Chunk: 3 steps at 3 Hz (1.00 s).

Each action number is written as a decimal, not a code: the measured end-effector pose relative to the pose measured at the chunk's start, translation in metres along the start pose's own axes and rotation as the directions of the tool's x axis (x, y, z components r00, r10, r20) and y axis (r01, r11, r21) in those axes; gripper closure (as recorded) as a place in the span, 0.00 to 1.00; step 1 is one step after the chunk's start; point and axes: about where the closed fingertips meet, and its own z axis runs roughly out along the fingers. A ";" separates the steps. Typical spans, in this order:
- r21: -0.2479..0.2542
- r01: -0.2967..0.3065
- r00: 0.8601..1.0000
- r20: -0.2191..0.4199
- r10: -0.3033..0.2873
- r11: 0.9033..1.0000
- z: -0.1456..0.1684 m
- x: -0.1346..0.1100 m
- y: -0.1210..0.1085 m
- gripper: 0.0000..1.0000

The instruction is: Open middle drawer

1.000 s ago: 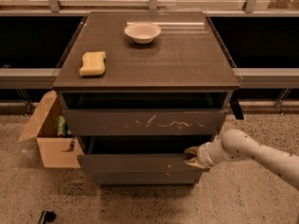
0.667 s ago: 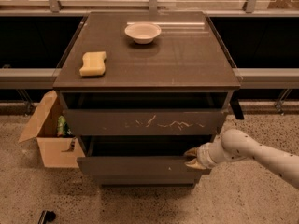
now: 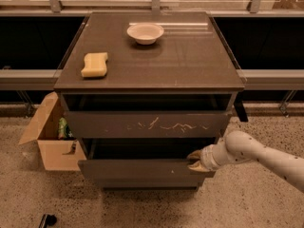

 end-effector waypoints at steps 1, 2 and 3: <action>0.000 0.000 1.000 0.000 0.000 1.000 0.000 0.000 0.000 0.30; 0.000 0.000 1.000 0.000 0.000 1.000 0.000 0.000 0.000 0.06; 0.000 0.000 1.000 0.000 0.000 1.000 0.000 0.000 0.000 0.00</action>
Offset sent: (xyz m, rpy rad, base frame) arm 0.0000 0.0000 0.0000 0.0000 0.0000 0.0000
